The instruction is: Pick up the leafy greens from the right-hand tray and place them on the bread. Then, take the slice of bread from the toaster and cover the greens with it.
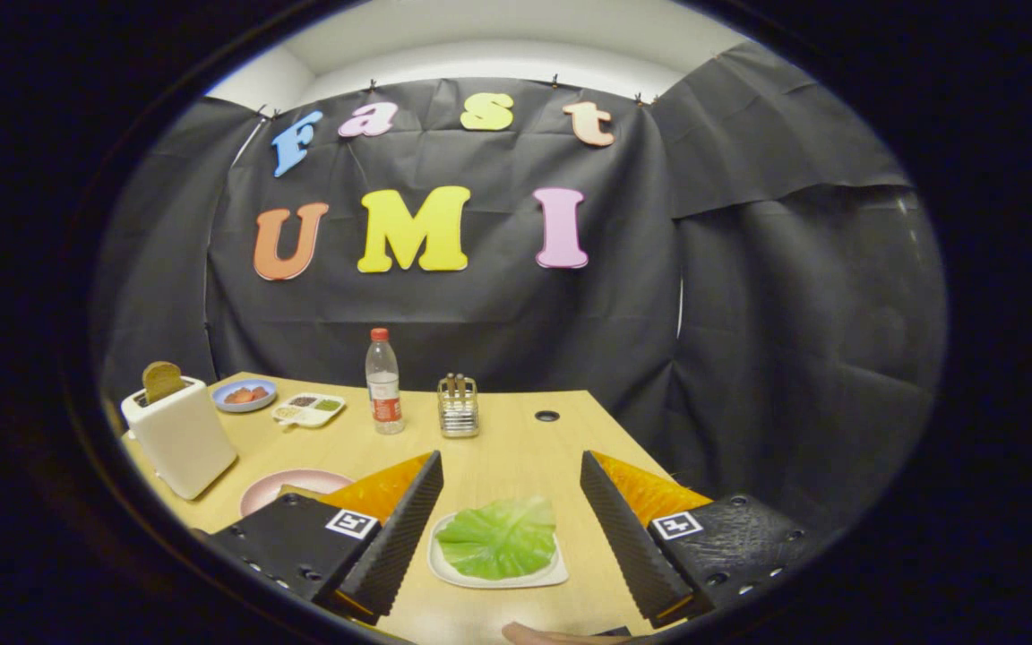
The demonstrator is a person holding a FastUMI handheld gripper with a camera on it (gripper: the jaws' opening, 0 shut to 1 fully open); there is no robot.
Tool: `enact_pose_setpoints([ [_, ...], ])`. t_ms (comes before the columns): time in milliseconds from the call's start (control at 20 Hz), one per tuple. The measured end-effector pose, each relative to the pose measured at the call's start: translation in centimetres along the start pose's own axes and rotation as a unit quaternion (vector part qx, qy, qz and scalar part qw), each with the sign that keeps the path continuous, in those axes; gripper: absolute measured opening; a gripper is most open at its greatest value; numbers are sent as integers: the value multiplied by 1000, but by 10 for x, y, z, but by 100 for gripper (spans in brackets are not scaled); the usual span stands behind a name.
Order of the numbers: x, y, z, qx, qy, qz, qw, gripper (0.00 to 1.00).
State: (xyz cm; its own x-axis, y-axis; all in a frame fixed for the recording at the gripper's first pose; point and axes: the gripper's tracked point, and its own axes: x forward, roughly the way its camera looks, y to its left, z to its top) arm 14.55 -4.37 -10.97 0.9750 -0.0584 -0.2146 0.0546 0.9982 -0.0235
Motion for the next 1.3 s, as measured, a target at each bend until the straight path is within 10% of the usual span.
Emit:
enact_pose_setpoints([
  [1150, 124, -30, -120, 18, 246, -33, 969, 96],
  [1300, 126, -32, -136, 5, 282, -39, 959, 78],
])
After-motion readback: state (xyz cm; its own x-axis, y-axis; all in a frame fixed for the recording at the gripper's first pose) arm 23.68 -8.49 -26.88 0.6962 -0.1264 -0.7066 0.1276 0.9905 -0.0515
